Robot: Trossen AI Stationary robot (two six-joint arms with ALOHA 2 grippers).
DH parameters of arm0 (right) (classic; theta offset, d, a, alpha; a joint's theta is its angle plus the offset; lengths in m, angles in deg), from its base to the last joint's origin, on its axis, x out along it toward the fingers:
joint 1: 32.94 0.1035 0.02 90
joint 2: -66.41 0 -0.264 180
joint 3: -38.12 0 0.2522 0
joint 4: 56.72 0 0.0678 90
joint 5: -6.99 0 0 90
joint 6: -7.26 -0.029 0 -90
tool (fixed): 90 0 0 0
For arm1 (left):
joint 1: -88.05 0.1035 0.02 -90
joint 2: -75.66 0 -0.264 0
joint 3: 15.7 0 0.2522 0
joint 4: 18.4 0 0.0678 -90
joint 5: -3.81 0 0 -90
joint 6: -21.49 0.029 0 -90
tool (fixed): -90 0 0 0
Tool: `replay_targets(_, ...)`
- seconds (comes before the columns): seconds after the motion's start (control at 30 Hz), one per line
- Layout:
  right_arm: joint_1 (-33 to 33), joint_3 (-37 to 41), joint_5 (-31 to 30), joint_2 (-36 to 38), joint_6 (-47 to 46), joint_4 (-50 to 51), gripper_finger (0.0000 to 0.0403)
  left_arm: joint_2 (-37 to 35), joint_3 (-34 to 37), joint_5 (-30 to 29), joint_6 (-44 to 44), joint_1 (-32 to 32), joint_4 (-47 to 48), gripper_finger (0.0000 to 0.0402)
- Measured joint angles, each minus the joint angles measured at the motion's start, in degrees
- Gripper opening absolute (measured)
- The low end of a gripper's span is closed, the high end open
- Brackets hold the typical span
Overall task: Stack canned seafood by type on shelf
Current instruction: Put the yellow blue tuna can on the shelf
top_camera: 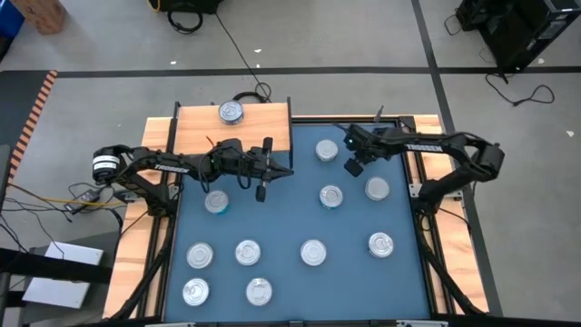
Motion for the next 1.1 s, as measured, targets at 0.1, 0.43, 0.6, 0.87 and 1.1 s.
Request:
replay_targets(0.1,1.91,0.00,3.29,2.43,-1.88,0.26,0.0003,0.00,0.00,0.00,0.00,-0.02,0.56,0.0001)
replay_targets(0.43,9.69,-0.02,11.49,9.17,-12.91,-0.58,0.0001,0.00,0.00,-0.04,1.18,-0.02,1.64,0.0001)
replay_targets(0.6,14.90,-0.04,13.58,10.99,-17.24,-6.20,0.0001,0.00,0.00,-0.04,1.20,-0.02,2.14,0.0001)
replay_targets(0.87,24.82,-0.12,16.78,10.68,-21.55,-25.06,0.0000,-1.66,0.01,-0.04,1.39,-0.02,4.27,0.0001)
replay_targets(1.1,32.89,-0.15,17.13,2.76,-24.36,-42.15,0.0000,-6.22,0.02,-0.07,1.77,-0.09,10.63,0.0001)
